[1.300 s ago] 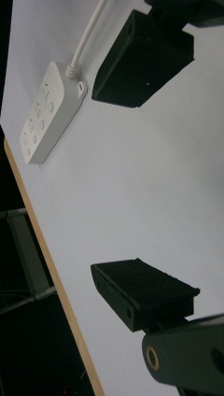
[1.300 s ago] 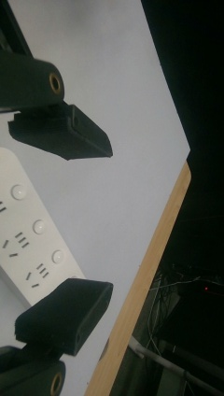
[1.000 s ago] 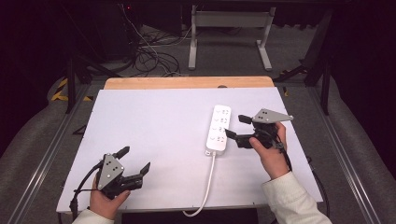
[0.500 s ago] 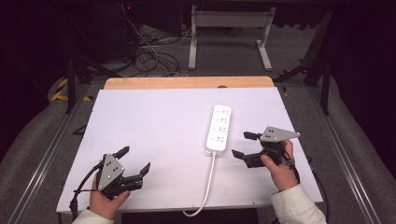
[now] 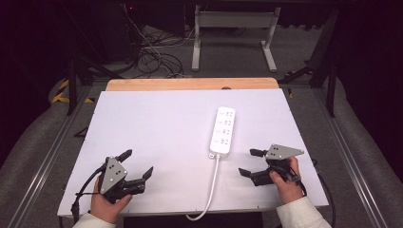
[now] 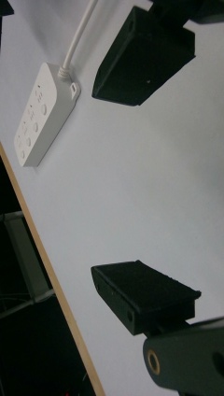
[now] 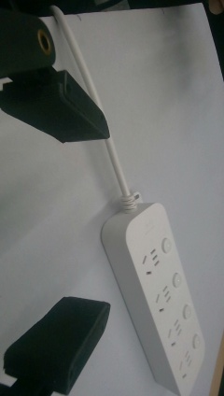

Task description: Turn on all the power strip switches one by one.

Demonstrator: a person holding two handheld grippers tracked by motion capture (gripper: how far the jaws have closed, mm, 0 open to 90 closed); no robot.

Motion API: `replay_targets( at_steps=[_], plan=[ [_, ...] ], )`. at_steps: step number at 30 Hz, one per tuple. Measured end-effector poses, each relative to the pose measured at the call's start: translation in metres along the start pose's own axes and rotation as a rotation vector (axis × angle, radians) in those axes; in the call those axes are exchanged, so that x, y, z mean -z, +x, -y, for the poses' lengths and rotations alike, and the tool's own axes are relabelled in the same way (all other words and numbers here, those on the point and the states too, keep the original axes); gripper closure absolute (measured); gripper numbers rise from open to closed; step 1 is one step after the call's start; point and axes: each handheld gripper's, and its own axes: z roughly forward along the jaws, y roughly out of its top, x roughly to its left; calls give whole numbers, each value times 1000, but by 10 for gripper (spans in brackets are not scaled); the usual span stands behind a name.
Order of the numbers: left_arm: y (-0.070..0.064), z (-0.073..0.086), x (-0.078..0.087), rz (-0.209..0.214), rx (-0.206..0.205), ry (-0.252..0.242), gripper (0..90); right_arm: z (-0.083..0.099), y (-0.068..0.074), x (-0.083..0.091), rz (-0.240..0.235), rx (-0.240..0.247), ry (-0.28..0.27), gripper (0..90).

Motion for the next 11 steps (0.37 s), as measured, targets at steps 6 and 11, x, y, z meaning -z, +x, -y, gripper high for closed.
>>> replay_targets(
  at_steps=[6,11],
  plan=[
    [2,4,-6,25,18,1,112,9,-10,0,13,-44,11,147],
    [6,6,-7,26,58,-2,113,8,-11,0,41,12,20,146]
  ],
)
